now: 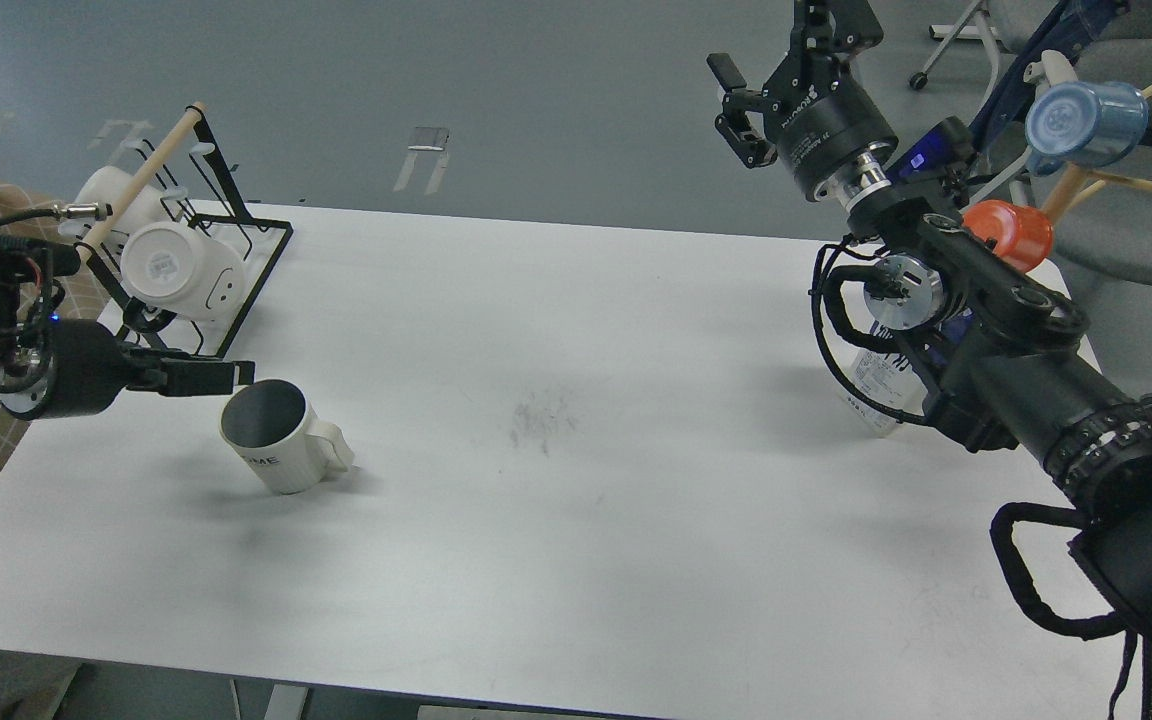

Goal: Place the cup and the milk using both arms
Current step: 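Reach the left gripper down and grasp the tipped white mug, then lift the white mug upright with the left gripper and carry it to table center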

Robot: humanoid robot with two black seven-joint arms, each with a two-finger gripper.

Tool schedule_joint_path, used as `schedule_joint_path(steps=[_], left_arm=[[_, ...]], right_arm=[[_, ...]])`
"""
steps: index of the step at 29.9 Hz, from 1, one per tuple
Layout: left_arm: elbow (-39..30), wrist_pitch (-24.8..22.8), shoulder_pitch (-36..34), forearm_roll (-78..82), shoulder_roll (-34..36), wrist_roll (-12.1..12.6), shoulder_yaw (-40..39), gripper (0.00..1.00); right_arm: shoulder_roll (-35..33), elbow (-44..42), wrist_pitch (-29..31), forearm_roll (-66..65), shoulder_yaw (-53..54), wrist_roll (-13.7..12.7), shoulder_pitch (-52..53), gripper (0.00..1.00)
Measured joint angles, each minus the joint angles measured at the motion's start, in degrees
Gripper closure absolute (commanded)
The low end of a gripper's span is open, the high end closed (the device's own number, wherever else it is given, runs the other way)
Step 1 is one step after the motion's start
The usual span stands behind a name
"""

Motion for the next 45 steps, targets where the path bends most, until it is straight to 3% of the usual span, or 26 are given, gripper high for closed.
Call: schedule_joint_path(steps=[13, 17, 18, 20, 22, 23, 35, 45], left_arm=[[2.6, 0.0, 2.83, 0.21, -3.8, 0.37, 0.11, 0.02], [3.9, 0.0, 3.12, 1.35, -5.3, 0.37, 0.09, 0.12], [4.07, 0.0, 3.14, 1.82, -5.47, 0.37, 0.07, 0.19], [4.26, 0.0, 3.14, 2.45, -5.6, 0.37, 0.05, 0.61], [4.3, 0.0, 3.17, 2.8, -5.61, 0.37, 0.05, 0.95], [4.31, 0.0, 3.2, 2.88, -5.61, 0.36, 0.05, 1.0], [2.95, 0.0, 2.56, 3.58, -4.91, 0.2, 0.03, 1.0], [-5.31, 0.0, 1.73, 3.63, -2.31, 0.17, -0.1, 1.0]], right_arm=[[-0.15, 0.03, -0.01, 0.0, 0.01, 0.0, 0.0, 0.0], [-0.24, 0.03, -0.01, 0.0, 0.01, 0.0, 0.0, 0.0], [-0.27, 0.03, -0.01, 0.0, 0.01, 0.0, 0.0, 0.0], [-0.4, 0.03, -0.07, 0.0, 0.02, 0.0, -0.01, 0.0], [-0.47, 0.03, -0.08, 0.0, 0.03, 0.0, -0.07, 0.0], [-0.5, 0.03, -0.08, 0.0, 0.03, 0.0, -0.08, 0.0], [-0.45, 0.02, -0.09, 0.0, -0.02, 0.0, -0.09, 0.0], [-0.61, 0.0, -0.2, 0.0, 0.07, 0.0, -0.08, 0.0]])
